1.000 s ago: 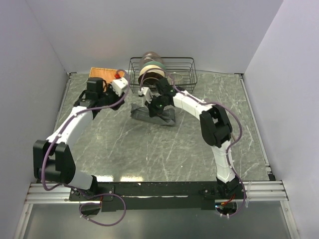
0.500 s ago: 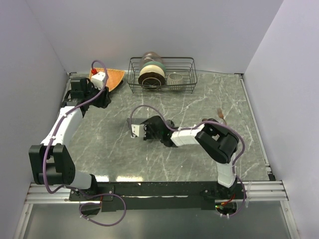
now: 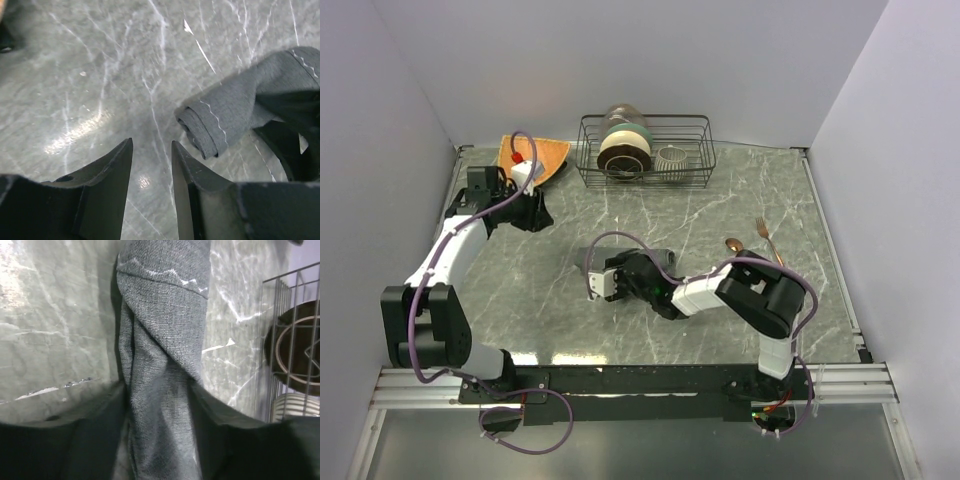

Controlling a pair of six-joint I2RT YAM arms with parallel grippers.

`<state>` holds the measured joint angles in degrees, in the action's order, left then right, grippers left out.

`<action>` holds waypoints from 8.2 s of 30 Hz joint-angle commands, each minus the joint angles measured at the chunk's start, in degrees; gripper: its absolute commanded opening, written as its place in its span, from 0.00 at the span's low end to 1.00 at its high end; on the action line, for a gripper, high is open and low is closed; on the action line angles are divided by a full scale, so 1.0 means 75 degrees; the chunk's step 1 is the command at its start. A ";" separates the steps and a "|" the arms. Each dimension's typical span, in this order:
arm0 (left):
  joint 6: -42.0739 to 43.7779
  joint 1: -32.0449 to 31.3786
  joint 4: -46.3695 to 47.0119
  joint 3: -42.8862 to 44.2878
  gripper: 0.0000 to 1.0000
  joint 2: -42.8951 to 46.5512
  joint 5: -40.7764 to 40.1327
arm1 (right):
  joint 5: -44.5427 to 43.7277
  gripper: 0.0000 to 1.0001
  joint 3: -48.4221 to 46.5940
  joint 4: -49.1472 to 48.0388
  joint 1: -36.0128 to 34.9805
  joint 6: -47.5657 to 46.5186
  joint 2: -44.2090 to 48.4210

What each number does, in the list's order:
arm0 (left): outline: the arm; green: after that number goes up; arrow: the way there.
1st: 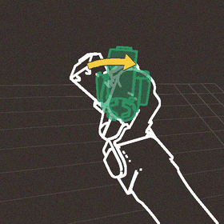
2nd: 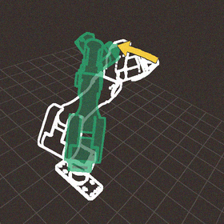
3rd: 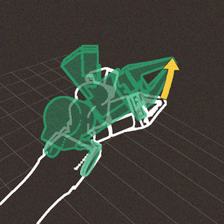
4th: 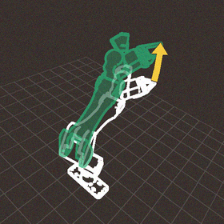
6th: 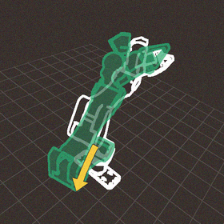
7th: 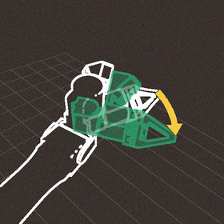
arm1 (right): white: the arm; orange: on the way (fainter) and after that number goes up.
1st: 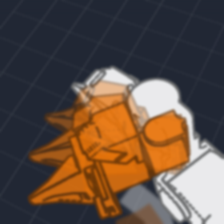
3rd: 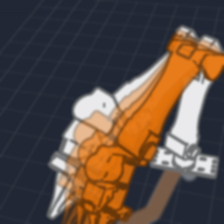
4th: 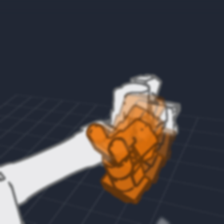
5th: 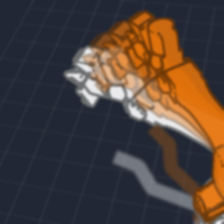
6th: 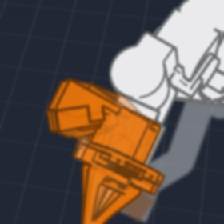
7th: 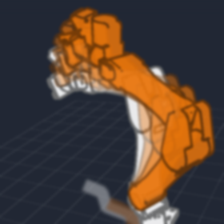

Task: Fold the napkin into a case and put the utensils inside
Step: Turn over the smaller rectangle-folded napkin at the center of the board, then smooth out the smaller rectangle-folded napkin at the center of the board, then rotate the smaller rectangle-folded napkin at the center of the board, then pick up the spoon from the corner of the board, then pass from the right arm to the left

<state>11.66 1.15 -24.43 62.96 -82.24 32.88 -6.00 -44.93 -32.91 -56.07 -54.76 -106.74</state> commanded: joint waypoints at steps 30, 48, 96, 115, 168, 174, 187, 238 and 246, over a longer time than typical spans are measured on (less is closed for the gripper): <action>0.1479 -0.1864 -0.1441 0.1039 0.22 -0.2253 0.0807 | 0.5370 0.40 -0.5823 1.0258 0.3387 0.4946 -0.0533; 0.2523 -0.1981 -0.2333 0.0838 0.20 -0.2782 0.0068 | 0.3916 0.48 -0.5211 1.0223 0.3480 0.5392 -0.1249; 0.3601 -0.2695 -0.2990 0.4110 0.31 -0.4891 -0.0693 | 0.3061 0.75 -0.5202 1.0563 0.3973 0.5436 0.0378; 0.4282 -0.4688 -0.3282 0.1635 0.32 -0.3157 0.0325 | 0.2639 0.31 -0.4262 1.0716 0.4922 0.6587 -0.0170; -0.1941 -0.1770 0.1054 0.3782 0.99 -0.0754 -0.0284 | 0.2079 0.85 -0.3270 1.1317 0.7441 0.3013 0.2138; -0.1718 -0.1758 0.0644 0.3629 0.99 -0.0824 0.0712 | 0.1761 0.73 -0.2693 1.0261 0.7710 0.2978 0.1273; -0.1918 -0.1723 0.0819 0.2879 0.95 -0.0508 0.0410 | 0.1760 0.29 -0.2776 0.9333 0.7781 0.2895 0.0298; -0.9982 -0.1922 0.7582 0.4332 0.41 -0.2324 0.5295 | 1.0878 0.00 -0.5658 -0.2116 0.4652 1.6396 0.0861; -0.8810 -0.2110 0.5699 0.4800 0.40 -0.2336 0.5214 | 1.0902 0.00 -0.5729 -0.2058 0.4559 1.6337 0.0872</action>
<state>-60.03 -13.74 26.26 95.02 -100.99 71.40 75.09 -86.94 -46.09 -21.12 69.14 -103.92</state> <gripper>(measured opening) 0.393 0.019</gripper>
